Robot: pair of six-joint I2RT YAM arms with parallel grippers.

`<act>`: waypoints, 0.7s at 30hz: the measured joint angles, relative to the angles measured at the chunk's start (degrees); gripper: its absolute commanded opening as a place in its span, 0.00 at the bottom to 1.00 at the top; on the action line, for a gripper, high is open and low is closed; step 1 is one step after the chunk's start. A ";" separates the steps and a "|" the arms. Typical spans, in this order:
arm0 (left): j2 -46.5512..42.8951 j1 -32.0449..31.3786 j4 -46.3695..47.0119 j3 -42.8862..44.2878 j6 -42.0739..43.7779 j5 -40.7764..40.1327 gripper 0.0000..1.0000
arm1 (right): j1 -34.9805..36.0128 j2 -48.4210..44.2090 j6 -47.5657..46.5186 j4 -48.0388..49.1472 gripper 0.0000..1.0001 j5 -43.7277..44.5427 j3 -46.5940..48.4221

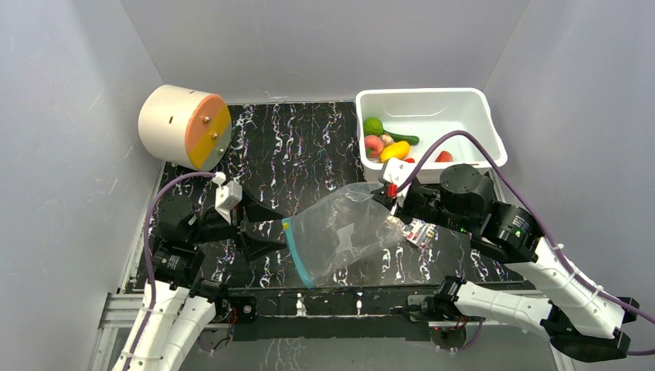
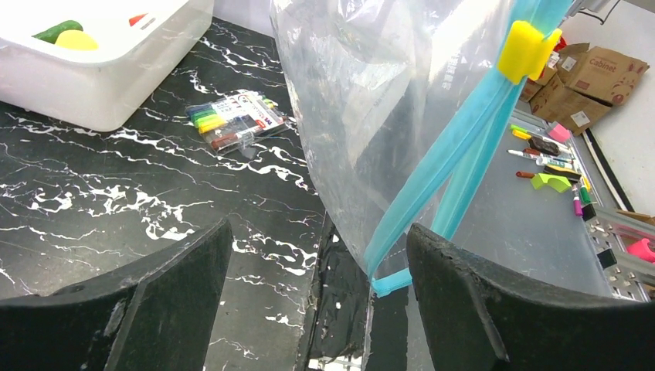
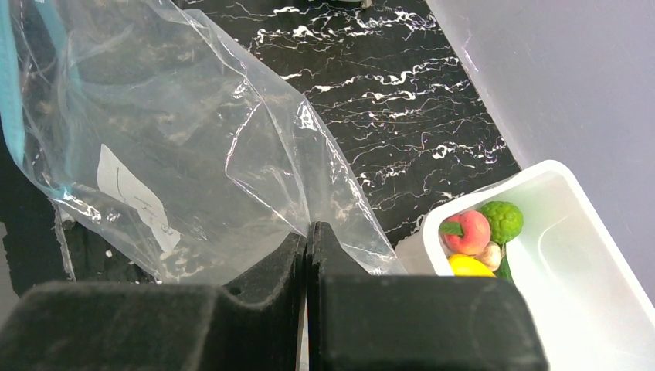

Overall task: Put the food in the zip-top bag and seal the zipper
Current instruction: Open the zipper of the food storage bag at the center of the board.

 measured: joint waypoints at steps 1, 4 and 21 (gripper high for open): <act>-0.04 0.00 0.13 -0.07 -0.02 0.09 0.82 | 0.00 0.00 0.20 0.22 0.00 0.02 0.00; -0.37 -0.11 0.55 -0.28 0.07 0.33 0.82 | 0.00 0.02 0.68 0.39 0.00 0.42 0.24; -0.68 -0.35 7.98 -4.00 -1.99 -1.64 0.66 | 0.00 0.81 3.08 4.15 0.00 -0.11 0.39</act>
